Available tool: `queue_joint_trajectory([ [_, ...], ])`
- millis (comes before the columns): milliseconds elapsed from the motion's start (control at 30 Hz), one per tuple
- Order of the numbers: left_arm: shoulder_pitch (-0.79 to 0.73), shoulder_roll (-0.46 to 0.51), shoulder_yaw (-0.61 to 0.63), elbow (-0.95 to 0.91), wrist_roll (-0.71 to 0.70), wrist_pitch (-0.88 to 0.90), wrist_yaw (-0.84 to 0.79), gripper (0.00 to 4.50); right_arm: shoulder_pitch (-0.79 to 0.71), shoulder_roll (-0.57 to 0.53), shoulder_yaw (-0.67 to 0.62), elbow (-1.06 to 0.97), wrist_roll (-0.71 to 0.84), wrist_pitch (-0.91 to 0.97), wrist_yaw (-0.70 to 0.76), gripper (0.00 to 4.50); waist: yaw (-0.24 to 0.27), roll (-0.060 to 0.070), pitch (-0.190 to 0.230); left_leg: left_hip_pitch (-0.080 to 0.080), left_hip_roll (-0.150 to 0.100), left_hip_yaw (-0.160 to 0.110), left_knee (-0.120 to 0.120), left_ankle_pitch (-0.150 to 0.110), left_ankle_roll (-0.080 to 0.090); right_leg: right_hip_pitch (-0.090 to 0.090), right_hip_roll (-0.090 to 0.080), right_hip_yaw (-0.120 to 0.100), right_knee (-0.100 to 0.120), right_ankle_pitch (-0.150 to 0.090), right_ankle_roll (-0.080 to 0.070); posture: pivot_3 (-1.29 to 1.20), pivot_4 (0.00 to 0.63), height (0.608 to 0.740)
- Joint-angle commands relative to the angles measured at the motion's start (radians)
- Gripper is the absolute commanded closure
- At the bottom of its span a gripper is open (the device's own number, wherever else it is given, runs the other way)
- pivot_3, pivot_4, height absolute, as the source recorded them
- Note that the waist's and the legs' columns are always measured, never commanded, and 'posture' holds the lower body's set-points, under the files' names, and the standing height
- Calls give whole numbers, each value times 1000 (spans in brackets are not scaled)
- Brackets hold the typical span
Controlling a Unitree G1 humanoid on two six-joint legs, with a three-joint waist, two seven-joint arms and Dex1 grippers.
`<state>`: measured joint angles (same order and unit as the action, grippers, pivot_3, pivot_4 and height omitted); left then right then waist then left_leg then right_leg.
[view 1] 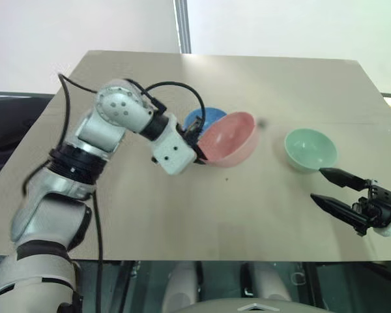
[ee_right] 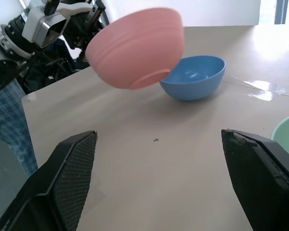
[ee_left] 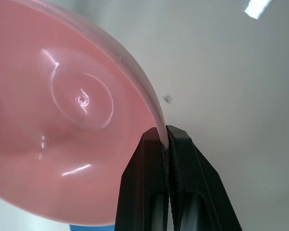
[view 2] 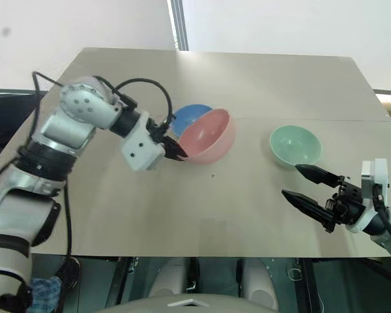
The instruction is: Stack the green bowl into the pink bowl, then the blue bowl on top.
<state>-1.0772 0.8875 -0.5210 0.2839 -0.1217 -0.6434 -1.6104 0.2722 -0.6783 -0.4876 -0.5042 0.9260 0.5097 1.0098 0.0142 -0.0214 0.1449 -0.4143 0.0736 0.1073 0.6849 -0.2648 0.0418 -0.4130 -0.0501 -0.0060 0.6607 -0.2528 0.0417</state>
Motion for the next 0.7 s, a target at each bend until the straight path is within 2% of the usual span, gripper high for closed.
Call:
queue_joint_trajectory([
  [33,-78,64,-89,81,-21,-188,-4,4470,13,11,-17,-44,3,-30,-16,0,0,0,0,0,0,0,0,0,0,0,0,0,0,0,0,0,150,740],
  [100,-118,64,-136,153,13,-310,-4,4470,17,18,-10,-48,-1,-37,-23,0,2,0,0,0,0,1,1,0,0,0,-1,1,0,0,0,0,150,740],
  [167,-126,23,-145,191,7,-366,-4,4470,14,26,-1,-46,-7,-45,-28,0,4,0,0,0,0,1,1,0,0,1,-1,1,0,0,0,0,150,740],
  [233,-111,-28,-148,201,-12,-431,-4,4470,2,31,9,-40,-13,-51,-35,0,7,0,0,0,-1,0,2,0,0,1,-1,1,0,0,0,0,150,740],
  [400,-68,-85,-168,221,-6,-582,15,4470,-4,35,20,-46,-12,-54,-45,0,0,0,0,-1,-1,0,2,0,0,1,0,1,0,0,0,0,150,740],
  [533,-80,-132,-200,314,71,-705,43,4470,-12,39,27,-48,-10,-59,-58,0,0,0,1,0,0,0,2,0,0,1,1,2,0,0,0,0,150,740],
  [700,-116,-179,-217,427,156,-760,92,2746,-20,34,28,-46,-6,-59,-65,0,1,0,1,0,0,0,2,0,0,1,1,2,0,0,0,0,150,740],
])
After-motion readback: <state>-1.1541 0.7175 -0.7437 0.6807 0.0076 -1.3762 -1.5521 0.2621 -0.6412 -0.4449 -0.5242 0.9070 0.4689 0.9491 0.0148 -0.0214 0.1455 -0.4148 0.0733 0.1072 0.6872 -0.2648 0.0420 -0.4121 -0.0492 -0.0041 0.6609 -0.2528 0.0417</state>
